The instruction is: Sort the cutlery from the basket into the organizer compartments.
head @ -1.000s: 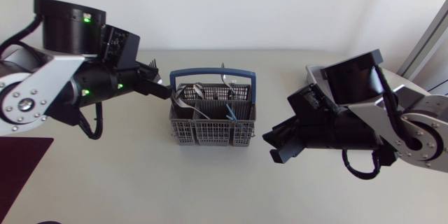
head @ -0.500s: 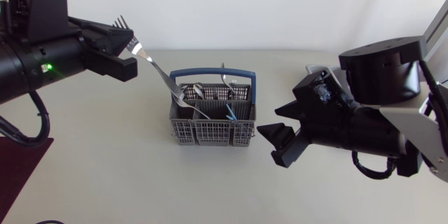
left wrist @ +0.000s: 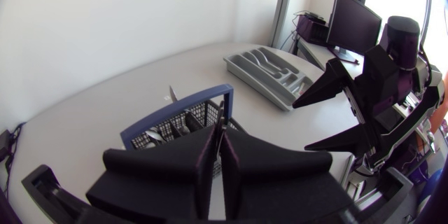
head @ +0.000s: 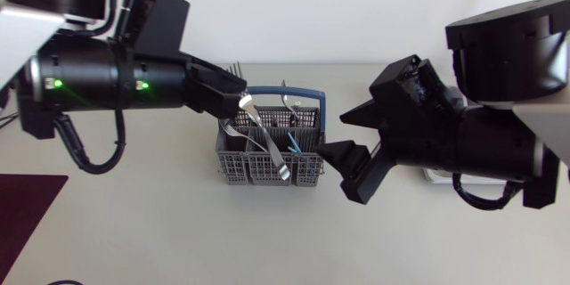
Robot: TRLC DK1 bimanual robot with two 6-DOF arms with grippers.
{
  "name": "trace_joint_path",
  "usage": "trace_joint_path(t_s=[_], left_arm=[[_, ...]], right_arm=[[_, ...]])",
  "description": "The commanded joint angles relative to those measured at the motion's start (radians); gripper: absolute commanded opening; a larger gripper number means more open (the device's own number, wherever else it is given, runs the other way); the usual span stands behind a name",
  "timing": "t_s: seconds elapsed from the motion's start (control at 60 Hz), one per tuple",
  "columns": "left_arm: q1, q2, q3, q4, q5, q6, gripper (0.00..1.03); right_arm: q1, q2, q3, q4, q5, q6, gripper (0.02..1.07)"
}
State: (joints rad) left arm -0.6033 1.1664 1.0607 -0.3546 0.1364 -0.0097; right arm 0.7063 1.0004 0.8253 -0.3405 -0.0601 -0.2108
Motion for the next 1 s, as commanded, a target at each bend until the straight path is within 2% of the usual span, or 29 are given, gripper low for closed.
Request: trace_joint_path(t_s=[0.0, 0.167, 0.45, 0.6, 0.733, 0.883, 0.983], left_arm=[[0.013, 0.065, 0.067, -0.006, 0.054, -0.05, 0.06], [0.019, 0.171, 0.117, -0.014, 0.15, -0.072, 0.06], [0.005, 0.269, 0.173, -0.034, 0.209, -0.093, 0.06], [0.002, 0.292, 0.193, -0.047, 0.236, -0.102, 0.06], [-0.003, 0.297, 0.2, -0.055, 0.243, -0.104, 0.06], [-0.004, 0.299, 0.197, -0.053, 0.244, -0.104, 0.06], [-0.004, 0.299, 0.196, -0.053, 0.246, -0.104, 0.06]], right_arm=[[0.015, 0.037, 0.02, 0.008, -0.017, -0.01, 0.88], [0.033, 0.086, 0.031, 0.034, -0.03, 0.004, 0.88], [0.032, 0.155, 0.052, 0.064, -0.061, 0.01, 0.86], [0.015, 0.211, 0.072, 0.093, -0.058, 0.019, 0.78], [-0.022, 0.256, 0.098, 0.1, -0.058, 0.025, 0.65], [-0.031, 0.288, 0.103, 0.106, -0.06, 0.025, 0.6], [-0.03, 0.303, 0.11, 0.106, -0.069, 0.03, 0.5]])
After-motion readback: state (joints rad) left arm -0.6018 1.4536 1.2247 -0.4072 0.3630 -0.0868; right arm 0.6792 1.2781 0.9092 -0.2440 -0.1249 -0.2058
